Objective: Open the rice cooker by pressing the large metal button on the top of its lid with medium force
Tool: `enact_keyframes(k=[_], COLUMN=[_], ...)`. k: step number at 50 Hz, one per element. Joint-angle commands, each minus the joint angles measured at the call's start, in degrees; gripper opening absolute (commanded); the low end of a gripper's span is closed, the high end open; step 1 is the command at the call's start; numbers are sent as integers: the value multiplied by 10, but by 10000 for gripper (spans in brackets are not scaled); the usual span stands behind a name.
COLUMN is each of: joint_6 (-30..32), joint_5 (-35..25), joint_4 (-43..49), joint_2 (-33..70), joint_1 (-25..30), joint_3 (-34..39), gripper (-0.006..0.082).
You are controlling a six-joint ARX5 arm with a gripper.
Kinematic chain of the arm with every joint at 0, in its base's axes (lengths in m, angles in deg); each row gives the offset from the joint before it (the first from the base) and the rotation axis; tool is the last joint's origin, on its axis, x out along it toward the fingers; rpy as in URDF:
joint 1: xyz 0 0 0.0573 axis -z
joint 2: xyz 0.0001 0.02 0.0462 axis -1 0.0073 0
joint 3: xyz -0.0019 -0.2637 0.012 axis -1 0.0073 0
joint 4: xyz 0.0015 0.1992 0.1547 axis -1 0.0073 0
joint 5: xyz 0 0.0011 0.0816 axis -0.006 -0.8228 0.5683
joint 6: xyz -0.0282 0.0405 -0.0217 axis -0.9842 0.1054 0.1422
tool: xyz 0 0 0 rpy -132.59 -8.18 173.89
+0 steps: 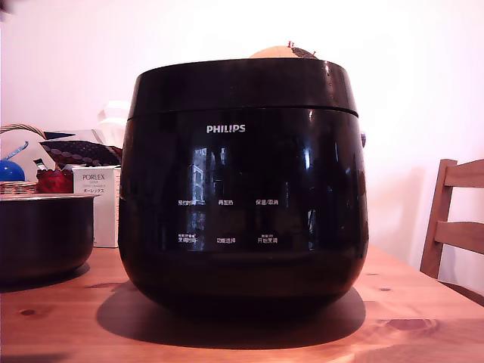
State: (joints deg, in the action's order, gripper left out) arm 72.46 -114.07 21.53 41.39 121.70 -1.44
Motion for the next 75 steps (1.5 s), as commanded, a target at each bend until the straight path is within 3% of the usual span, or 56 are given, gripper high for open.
enact_keyframes(k=[1,11,28,44,75], joint_6=[14,27,57,56,57], joint_5=[37,154,259,261,261], joint_4=[-24,-72,-81,-16,63], joint_2=[16,73,154,226,243], joint_1=[30,96,137,138,142], joint_3=[-9,-12,-61,-129,-134], gripper=[-22,-22,-22,-22,-22])
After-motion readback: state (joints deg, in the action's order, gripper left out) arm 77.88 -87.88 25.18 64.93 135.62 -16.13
